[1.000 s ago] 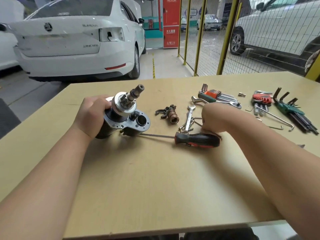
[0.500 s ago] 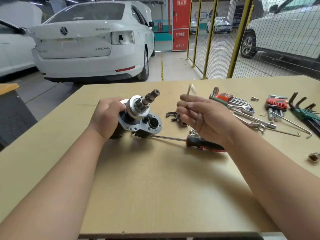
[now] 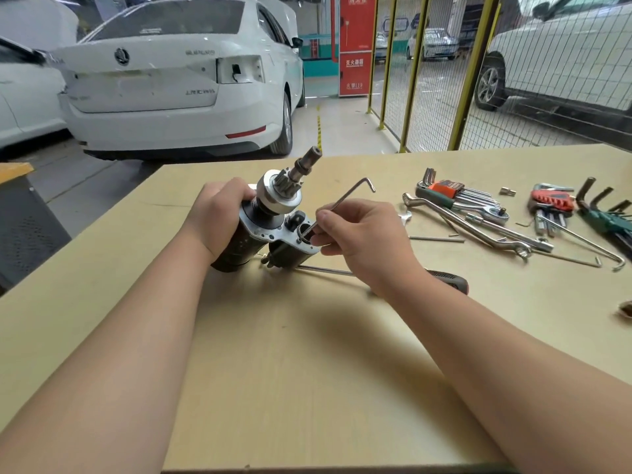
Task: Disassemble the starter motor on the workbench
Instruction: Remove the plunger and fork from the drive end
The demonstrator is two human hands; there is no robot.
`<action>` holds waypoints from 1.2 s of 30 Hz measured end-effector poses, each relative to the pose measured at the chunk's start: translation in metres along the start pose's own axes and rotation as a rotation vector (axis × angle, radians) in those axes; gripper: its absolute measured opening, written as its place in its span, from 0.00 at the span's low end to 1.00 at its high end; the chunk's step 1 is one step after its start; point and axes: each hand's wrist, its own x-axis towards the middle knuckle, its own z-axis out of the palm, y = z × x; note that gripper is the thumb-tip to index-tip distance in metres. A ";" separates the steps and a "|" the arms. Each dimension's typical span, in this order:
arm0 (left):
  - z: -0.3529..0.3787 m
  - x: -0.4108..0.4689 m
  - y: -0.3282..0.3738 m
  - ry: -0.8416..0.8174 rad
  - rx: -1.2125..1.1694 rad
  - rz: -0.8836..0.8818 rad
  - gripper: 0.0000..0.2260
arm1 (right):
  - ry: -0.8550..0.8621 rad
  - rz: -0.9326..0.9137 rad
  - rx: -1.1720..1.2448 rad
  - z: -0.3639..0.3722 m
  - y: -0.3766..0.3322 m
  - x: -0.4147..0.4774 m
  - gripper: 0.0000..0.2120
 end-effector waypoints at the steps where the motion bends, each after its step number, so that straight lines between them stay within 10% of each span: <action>1: 0.000 0.001 0.000 -0.001 0.008 -0.014 0.15 | 0.011 0.005 0.017 0.001 0.001 0.001 0.09; 36: 0.004 0.009 0.004 0.022 0.076 -0.190 0.12 | -0.065 -0.070 -0.288 -0.003 -0.004 0.013 0.16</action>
